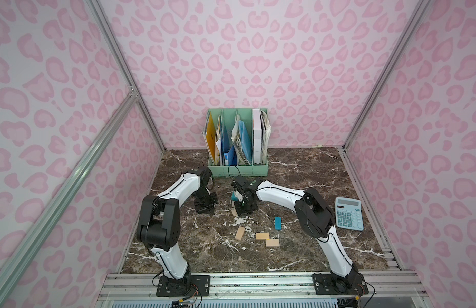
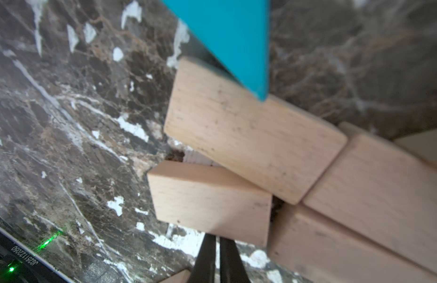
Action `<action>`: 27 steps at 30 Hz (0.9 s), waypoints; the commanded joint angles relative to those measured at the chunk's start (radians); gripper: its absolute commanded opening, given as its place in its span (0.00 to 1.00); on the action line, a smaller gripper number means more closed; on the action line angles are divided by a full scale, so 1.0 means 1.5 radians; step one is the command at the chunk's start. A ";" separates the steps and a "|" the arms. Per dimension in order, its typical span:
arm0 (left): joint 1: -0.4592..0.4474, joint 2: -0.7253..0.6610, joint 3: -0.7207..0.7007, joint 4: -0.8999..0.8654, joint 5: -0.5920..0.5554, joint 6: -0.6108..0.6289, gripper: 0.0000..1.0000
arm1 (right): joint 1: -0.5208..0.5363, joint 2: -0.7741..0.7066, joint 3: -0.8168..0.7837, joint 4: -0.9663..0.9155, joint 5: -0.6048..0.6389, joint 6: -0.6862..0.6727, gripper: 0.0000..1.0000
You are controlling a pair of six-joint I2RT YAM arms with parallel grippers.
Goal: Assemble a carrot with building blocks
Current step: Assemble the building block at the center of the board.
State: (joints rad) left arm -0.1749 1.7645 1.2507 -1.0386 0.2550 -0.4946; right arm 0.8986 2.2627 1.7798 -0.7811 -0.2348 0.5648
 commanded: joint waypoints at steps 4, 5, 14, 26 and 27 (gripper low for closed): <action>0.002 -0.004 -0.002 -0.007 0.001 0.003 0.10 | -0.009 -0.001 0.003 -0.006 0.018 -0.005 0.09; 0.001 -0.004 -0.005 -0.006 0.001 0.002 0.09 | -0.009 0.001 0.005 -0.006 0.017 -0.006 0.09; 0.001 -0.005 -0.009 -0.004 0.000 0.001 0.09 | -0.001 -0.005 0.011 -0.006 -0.017 -0.005 0.08; 0.001 -0.003 -0.009 -0.005 -0.001 -0.001 0.09 | 0.014 0.015 0.040 -0.007 -0.060 -0.011 0.08; 0.001 -0.004 -0.010 -0.005 -0.001 -0.001 0.09 | 0.014 0.015 0.045 -0.009 -0.059 -0.012 0.08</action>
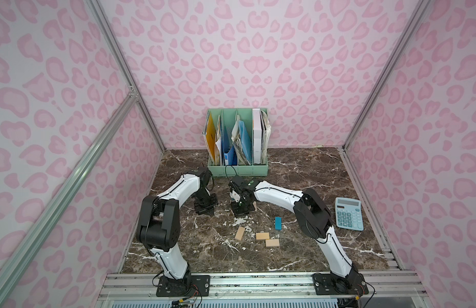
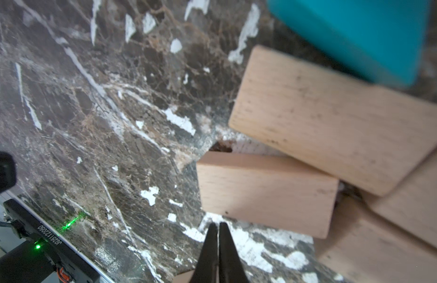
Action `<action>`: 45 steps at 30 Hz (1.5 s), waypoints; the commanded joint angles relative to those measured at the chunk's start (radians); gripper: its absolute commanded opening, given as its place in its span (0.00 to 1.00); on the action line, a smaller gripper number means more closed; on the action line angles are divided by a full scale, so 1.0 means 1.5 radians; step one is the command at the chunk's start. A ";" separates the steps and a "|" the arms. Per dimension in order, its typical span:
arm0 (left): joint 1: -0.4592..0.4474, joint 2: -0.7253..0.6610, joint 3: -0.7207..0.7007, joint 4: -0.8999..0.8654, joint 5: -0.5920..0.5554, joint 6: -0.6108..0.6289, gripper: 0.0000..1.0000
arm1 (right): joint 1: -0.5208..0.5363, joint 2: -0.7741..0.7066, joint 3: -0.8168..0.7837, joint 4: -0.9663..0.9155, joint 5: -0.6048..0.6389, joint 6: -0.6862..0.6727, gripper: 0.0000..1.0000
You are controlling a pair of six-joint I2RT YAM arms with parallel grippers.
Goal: Assemble a carrot with building blocks
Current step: Assemble the building block at the center of the board.
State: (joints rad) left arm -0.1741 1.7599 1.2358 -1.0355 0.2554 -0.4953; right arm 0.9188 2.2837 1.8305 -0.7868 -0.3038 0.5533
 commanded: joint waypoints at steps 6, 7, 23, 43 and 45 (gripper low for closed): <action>0.001 -0.001 -0.001 -0.008 -0.004 0.002 0.09 | -0.006 0.033 0.054 -0.013 0.000 -0.006 0.07; 0.001 -0.002 -0.002 -0.009 -0.004 0.003 0.09 | -0.007 0.036 0.059 -0.014 0.000 -0.005 0.07; 0.002 0.003 0.006 -0.011 -0.002 0.009 0.09 | 0.002 0.062 0.186 -0.072 0.002 -0.002 0.07; 0.028 0.002 0.020 -0.021 -0.001 0.022 0.09 | -0.007 0.125 0.235 -0.117 0.038 -0.013 0.03; 0.028 0.003 0.020 -0.020 0.000 0.022 0.09 | -0.008 0.120 0.231 -0.118 0.044 -0.013 0.03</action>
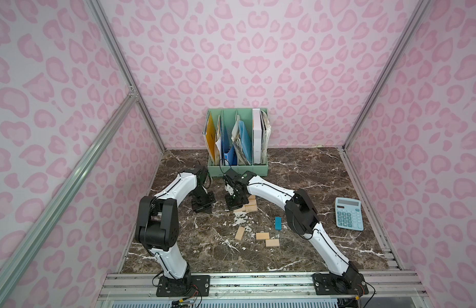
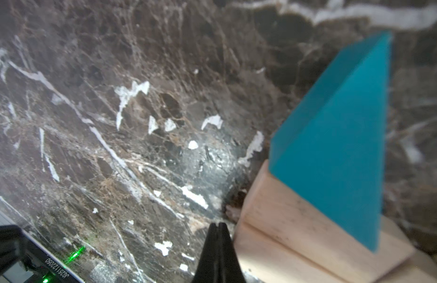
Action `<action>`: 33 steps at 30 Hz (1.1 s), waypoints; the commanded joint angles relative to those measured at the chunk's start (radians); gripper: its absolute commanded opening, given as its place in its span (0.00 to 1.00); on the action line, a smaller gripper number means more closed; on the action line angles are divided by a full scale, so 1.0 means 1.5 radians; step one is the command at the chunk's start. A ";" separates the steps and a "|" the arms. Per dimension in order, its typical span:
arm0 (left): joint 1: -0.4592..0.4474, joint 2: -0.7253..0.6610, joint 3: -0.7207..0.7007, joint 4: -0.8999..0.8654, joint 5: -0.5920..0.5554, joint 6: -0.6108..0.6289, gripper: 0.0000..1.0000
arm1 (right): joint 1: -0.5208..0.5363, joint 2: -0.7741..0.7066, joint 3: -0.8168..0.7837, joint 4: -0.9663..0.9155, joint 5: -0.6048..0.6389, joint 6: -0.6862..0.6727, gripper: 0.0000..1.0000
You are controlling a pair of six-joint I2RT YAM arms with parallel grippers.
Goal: Assemble a carrot with building blocks
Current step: Assemble the building block at the center of the board.
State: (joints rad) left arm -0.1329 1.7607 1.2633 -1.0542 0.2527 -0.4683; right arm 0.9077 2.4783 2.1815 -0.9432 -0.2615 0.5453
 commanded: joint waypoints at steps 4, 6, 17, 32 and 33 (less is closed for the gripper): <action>0.001 0.003 0.002 -0.007 0.001 0.003 0.09 | 0.000 -0.028 -0.007 -0.005 0.015 -0.008 0.01; 0.001 0.003 0.001 -0.005 0.002 0.003 0.09 | 0.003 -0.048 -0.006 0.008 0.014 -0.009 0.04; 0.001 0.008 0.011 0.000 0.023 0.000 0.14 | -0.050 -0.283 -0.248 0.073 0.086 0.032 0.23; 0.000 0.022 0.027 0.001 0.041 -0.005 0.12 | -0.147 -0.302 -0.434 0.153 0.081 0.024 0.10; 0.000 0.019 0.025 0.001 0.040 -0.005 0.12 | -0.147 -0.297 -0.434 0.155 0.083 0.024 0.09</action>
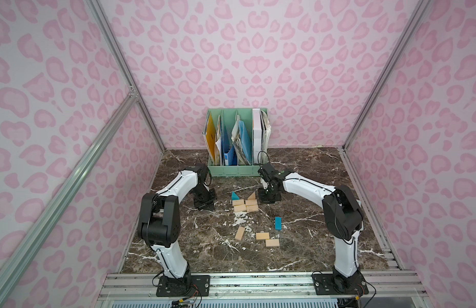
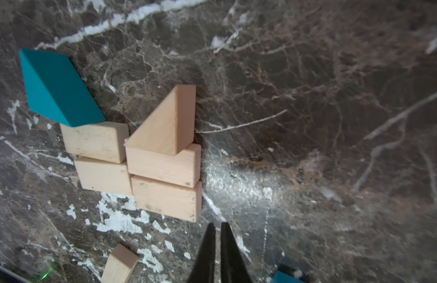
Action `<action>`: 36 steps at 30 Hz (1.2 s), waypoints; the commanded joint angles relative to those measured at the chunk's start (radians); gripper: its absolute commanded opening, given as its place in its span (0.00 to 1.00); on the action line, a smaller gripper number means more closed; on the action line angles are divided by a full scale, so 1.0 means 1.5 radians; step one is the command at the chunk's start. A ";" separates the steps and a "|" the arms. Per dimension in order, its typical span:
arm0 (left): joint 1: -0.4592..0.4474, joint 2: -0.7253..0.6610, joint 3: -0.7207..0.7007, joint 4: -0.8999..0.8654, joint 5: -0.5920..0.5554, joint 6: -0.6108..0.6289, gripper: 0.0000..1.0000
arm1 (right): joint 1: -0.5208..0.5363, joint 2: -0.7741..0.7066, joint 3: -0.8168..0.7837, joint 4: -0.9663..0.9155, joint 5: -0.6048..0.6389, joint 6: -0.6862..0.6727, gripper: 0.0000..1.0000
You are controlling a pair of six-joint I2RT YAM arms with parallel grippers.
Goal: Assemble a carrot with building blocks
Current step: Assemble the building block at the center of the board.
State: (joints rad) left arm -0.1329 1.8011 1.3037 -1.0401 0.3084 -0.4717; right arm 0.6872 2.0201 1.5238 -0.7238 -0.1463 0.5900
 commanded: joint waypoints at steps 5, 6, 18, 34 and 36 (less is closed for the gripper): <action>0.000 -0.012 -0.011 -0.007 0.002 -0.002 0.12 | 0.003 0.031 0.011 0.013 0.005 -0.006 0.08; 0.000 -0.013 -0.014 -0.007 0.002 -0.003 0.12 | 0.005 0.034 0.011 0.014 0.004 -0.006 0.08; 0.000 -0.021 -0.018 -0.009 0.000 -0.002 0.12 | 0.018 0.070 0.039 0.016 -0.006 -0.001 0.06; 0.001 -0.027 -0.023 -0.009 -0.005 0.000 0.12 | 0.024 0.076 0.055 0.010 -0.007 0.003 0.06; 0.001 -0.029 -0.025 -0.009 -0.005 -0.001 0.12 | 0.024 0.070 0.055 0.005 0.003 0.002 0.06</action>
State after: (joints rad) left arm -0.1329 1.7668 1.2678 -1.0397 0.3069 -0.4717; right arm 0.7216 2.1376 1.6005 -0.7033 -0.1543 0.5835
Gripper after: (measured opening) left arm 0.118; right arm 0.058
